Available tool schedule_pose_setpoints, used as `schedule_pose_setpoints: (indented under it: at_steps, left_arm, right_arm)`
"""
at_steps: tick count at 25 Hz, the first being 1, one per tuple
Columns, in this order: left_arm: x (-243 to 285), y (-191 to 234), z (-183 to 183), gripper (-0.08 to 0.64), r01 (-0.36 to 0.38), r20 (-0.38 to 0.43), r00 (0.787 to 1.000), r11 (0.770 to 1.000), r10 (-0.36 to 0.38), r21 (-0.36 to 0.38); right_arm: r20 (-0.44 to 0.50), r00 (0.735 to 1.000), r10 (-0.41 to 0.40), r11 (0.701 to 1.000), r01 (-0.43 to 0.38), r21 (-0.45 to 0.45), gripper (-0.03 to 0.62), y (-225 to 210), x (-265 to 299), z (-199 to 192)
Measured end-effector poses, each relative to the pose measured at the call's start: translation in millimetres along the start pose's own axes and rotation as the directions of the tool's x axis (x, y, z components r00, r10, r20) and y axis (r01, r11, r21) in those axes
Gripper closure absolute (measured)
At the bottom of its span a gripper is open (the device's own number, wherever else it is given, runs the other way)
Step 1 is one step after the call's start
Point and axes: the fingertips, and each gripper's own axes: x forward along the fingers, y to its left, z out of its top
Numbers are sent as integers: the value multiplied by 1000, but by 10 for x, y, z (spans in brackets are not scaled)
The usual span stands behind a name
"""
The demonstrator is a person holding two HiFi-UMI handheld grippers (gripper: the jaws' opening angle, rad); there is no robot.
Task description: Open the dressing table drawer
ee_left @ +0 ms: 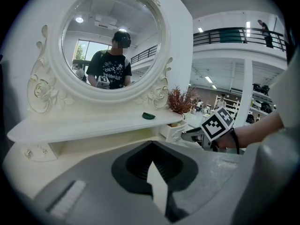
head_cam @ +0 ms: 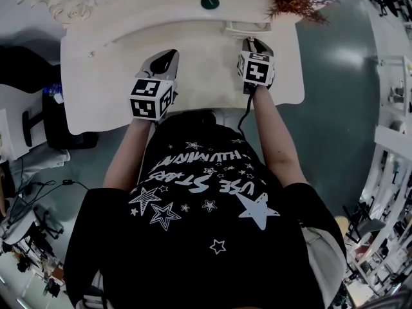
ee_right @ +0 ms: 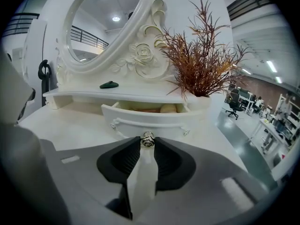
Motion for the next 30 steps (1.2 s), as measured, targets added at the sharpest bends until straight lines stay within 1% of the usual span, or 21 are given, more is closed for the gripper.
schedule_pose_setpoints:
  at_steps: [14, 30]
  left_arm:
    - [-120, -29, -116, 558, -10, 0, 1000, 1000, 10, 0]
    - [-186, -44, -157, 558, -8, 1, 1000, 1000, 8, -4]
  right_arm:
    - [-4, 1000, 1, 1000, -1, 15, 469, 85, -81, -149]
    - [-2, 1000, -7, 1000, 7, 24, 469, 117, -134, -192]
